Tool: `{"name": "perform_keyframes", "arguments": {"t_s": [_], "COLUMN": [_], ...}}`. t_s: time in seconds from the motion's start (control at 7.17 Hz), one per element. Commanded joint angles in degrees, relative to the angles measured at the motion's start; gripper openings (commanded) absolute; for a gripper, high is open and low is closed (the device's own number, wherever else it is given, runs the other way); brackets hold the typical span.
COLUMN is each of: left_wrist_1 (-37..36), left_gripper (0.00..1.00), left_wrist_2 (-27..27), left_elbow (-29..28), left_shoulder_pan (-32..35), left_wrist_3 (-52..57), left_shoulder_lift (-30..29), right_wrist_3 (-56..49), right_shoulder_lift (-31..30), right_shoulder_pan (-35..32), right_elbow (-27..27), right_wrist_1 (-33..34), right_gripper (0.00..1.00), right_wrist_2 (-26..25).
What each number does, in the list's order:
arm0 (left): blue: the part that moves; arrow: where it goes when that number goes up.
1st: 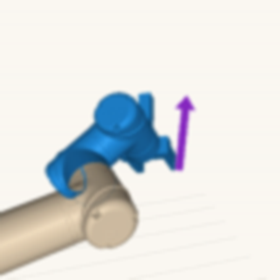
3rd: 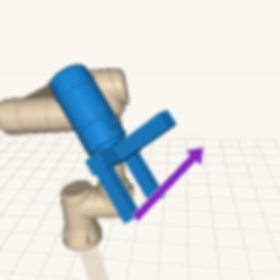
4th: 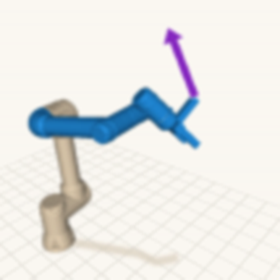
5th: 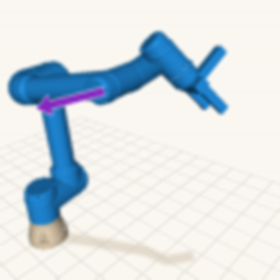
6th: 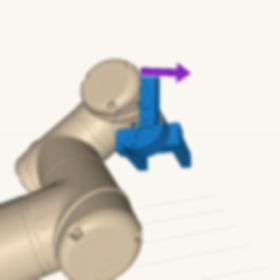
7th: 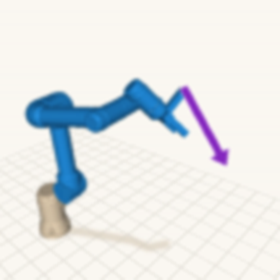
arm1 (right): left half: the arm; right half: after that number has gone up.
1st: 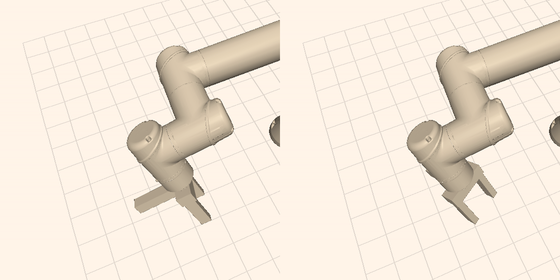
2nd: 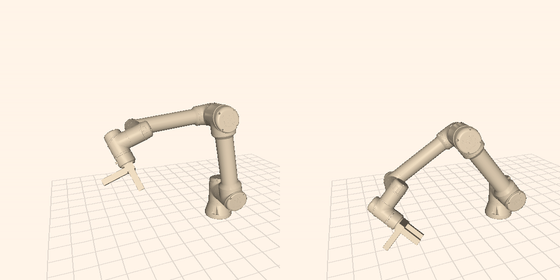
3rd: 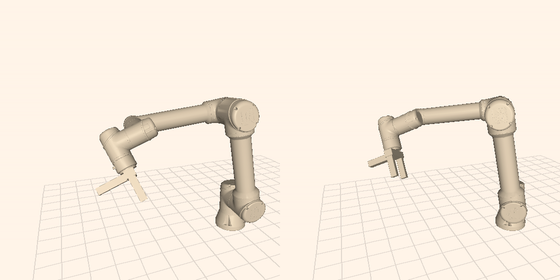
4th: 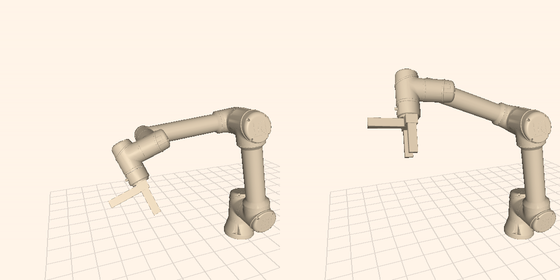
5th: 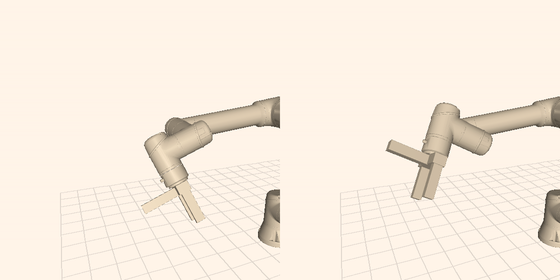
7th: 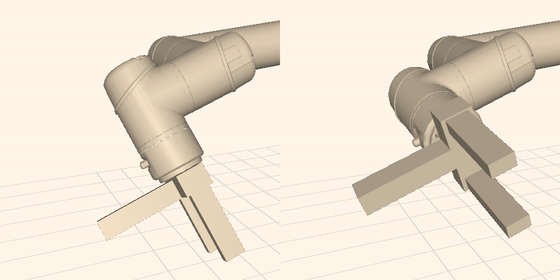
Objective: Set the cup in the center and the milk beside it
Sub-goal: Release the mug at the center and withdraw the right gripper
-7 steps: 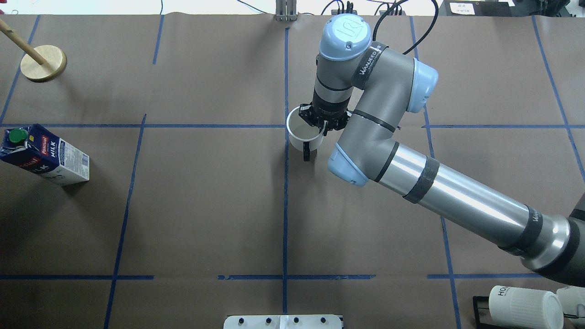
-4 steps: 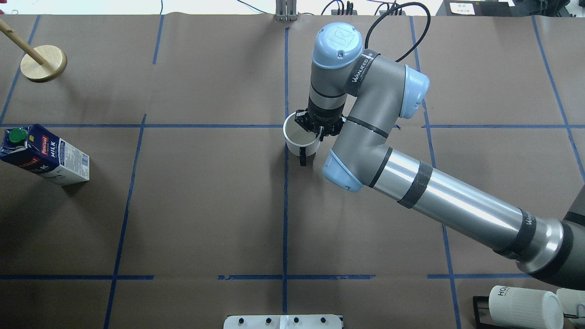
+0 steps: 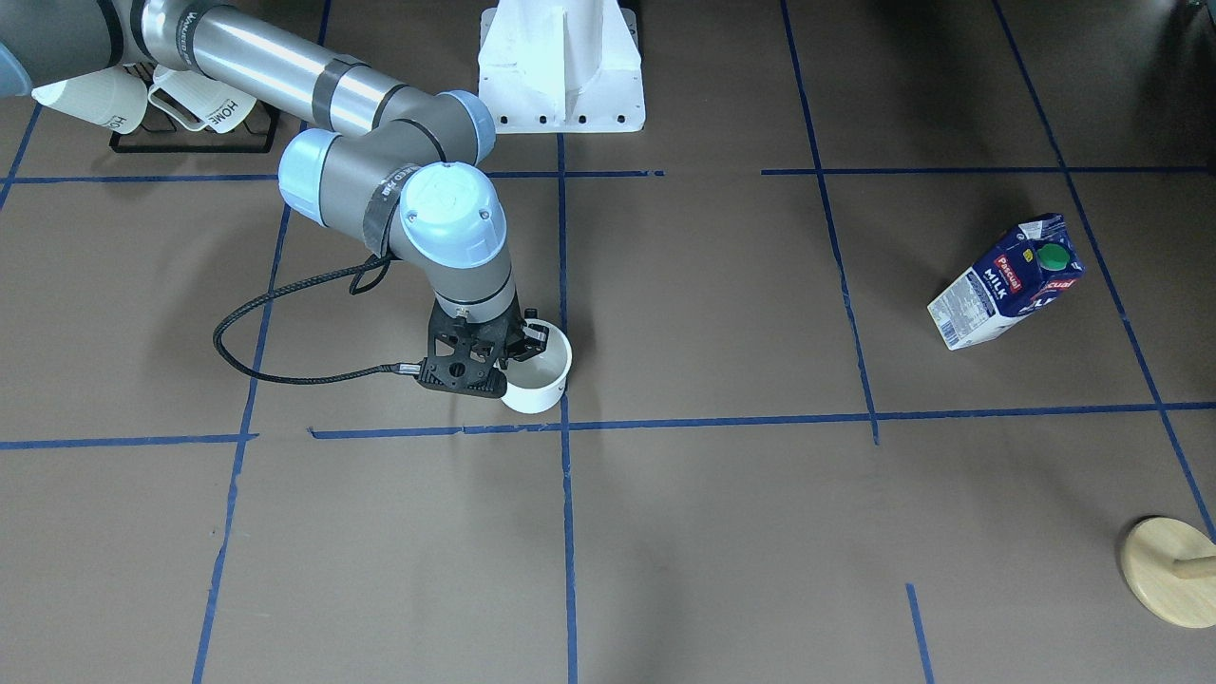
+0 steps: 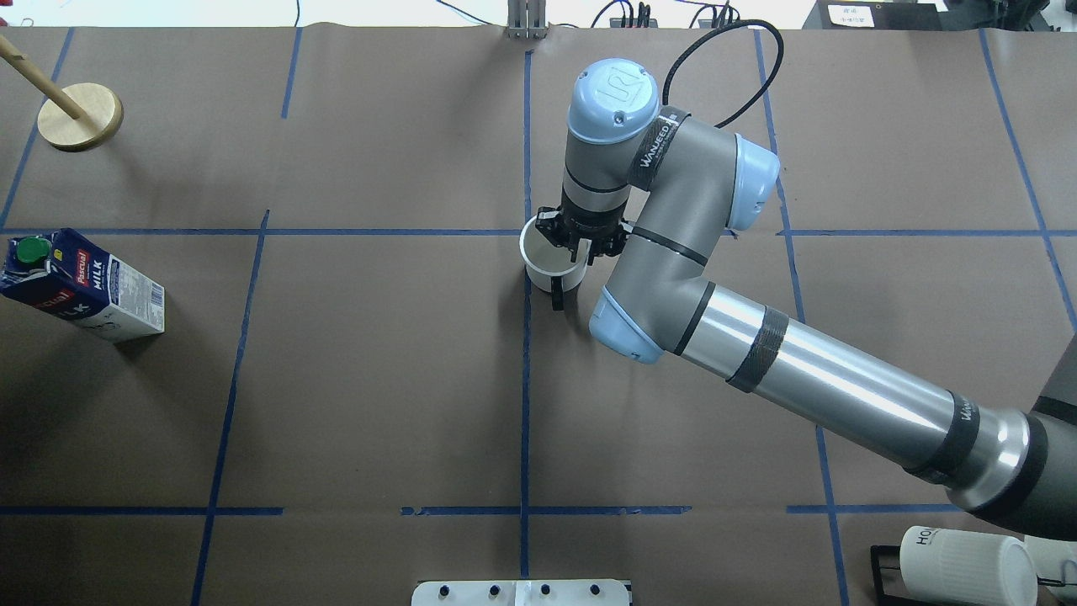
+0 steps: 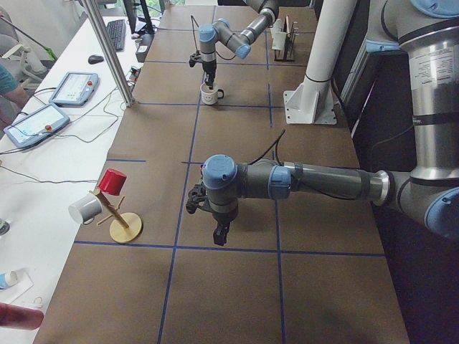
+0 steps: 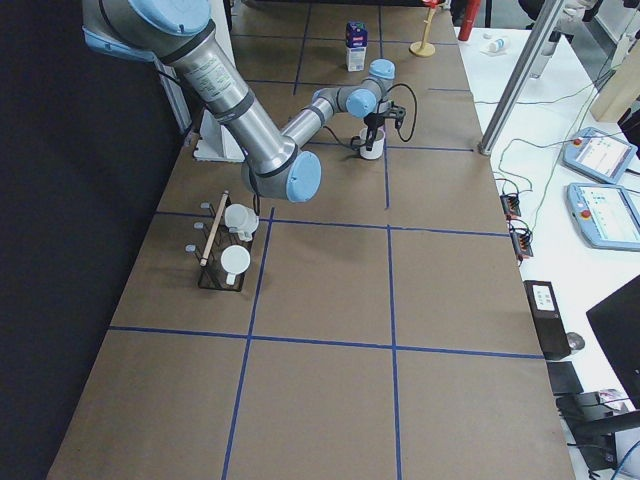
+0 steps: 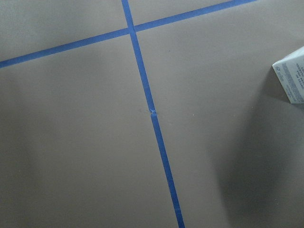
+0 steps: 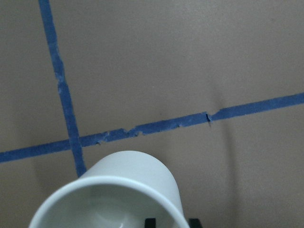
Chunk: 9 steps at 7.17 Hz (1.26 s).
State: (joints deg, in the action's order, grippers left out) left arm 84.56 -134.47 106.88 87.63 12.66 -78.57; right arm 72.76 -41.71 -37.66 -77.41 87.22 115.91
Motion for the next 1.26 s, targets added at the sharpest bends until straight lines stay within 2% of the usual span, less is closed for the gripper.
{"name": "perform_keyframes", "arguments": {"t_s": [0.0,0.14,0.28,0.42,0.56,0.84,0.98,1.12], "left_wrist_1": [0.1,0.1,0.2,0.4,2.3,6.6,6.2,6.5], "left_gripper": [1.00,1.00,1.00,1.00,1.00,1.00,1.00,1.00], "left_wrist_2": [0.1,0.1,0.3,0.3,0.3,0.5,0.0,-2.0], "left_elbow": [0.4,0.7,0.6,0.9,0.2,-0.6,-1.9,-2.7], "left_shoulder_pan": [0.0,0.0,0.0,-0.1,0.0,-0.1,-0.1,0.0], "left_wrist_3": [0.1,0.3,0.3,0.0,-0.2,-0.2,-0.2,0.1], "left_shoulder_lift": [0.0,0.0,0.0,-0.2,-1.4,-2.6,-6.2,-6.3], "right_wrist_3": [-0.5,-0.9,-4.3,-11.2,-19.8,-42.0,-53.7,-62.0], "right_shoulder_lift": [0.3,-0.1,-0.7,-3.1,-6.2,-16.9,-22.4,-27.8], "right_shoulder_pan": [-1.8,-4.6,-7.2,-10.2,-15.2,-25.5,-30.1,-34.5], "right_elbow": [-2.4,-3.6,-4.8,-8.2,-11.3,-16.2,-16.3,-17.3], "right_wrist_1": [0.4,0.7,3.7,7.8,11.7,14.2,13.9,13.8], "right_gripper": [0.99,0.99,1.00,1.00,1.00,1.00,0.99,1.00], "right_wrist_2": [0.7,3.2,5.4,6.6,9.9,12.8,15.2,17.7]}}
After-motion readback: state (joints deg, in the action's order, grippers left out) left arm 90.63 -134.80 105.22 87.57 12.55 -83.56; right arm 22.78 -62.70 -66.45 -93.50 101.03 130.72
